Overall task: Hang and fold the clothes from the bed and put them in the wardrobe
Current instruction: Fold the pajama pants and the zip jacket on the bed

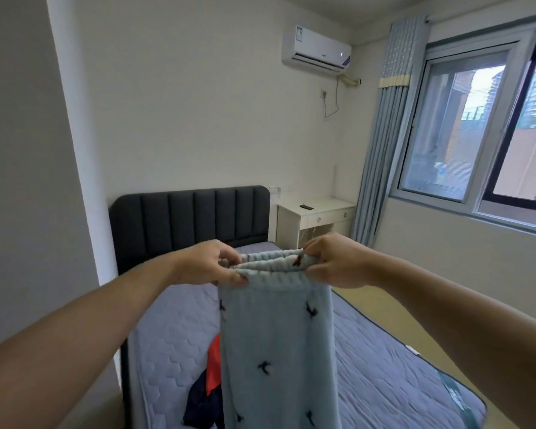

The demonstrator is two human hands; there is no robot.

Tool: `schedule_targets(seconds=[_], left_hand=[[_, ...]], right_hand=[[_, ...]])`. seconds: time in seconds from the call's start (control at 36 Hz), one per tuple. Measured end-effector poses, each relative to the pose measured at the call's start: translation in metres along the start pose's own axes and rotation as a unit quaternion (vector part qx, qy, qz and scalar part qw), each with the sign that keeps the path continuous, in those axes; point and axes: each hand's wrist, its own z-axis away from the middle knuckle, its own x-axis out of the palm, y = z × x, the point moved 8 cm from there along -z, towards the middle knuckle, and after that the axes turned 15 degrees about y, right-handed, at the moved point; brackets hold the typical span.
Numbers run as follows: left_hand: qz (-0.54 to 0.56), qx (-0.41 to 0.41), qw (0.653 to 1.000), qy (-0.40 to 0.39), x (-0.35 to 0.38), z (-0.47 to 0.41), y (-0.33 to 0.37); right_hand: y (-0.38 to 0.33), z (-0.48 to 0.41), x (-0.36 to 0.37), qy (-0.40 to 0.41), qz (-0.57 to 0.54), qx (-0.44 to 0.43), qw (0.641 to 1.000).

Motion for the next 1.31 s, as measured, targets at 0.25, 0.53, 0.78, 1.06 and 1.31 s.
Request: schedule_targets(seconds=[0.25,0.53,0.78,1.06,1.31], left_hand=[[-0.117,0.154,0.972,0.136,-0.067,-0.028,0.078],[-0.133,0.204,0.945,0.217,-0.088,-0.046,0.111],[-0.172,0.196,0.940,0.220,-0.107,-0.055,0.100],[-0.075,0.137,0.945,0.286,-0.115,-0.072,0.075],[0.091,0.077,0.979,0.167,-0.052,-0.093,0.058]], right_hand=[[0.025,-0.016,-0.039,0.119,0.132,-0.053,0.983],[0.053,-0.028,-0.026,0.050,-0.176,0.163,0.969],[0.041,-0.036,-0.026,-0.015,-0.114,0.118,0.986],[0.037,-0.061,-0.076,0.006,-0.096,0.133,0.986],[0.070,-0.044,-0.081,0.051,-0.073,0.201,0.976]])
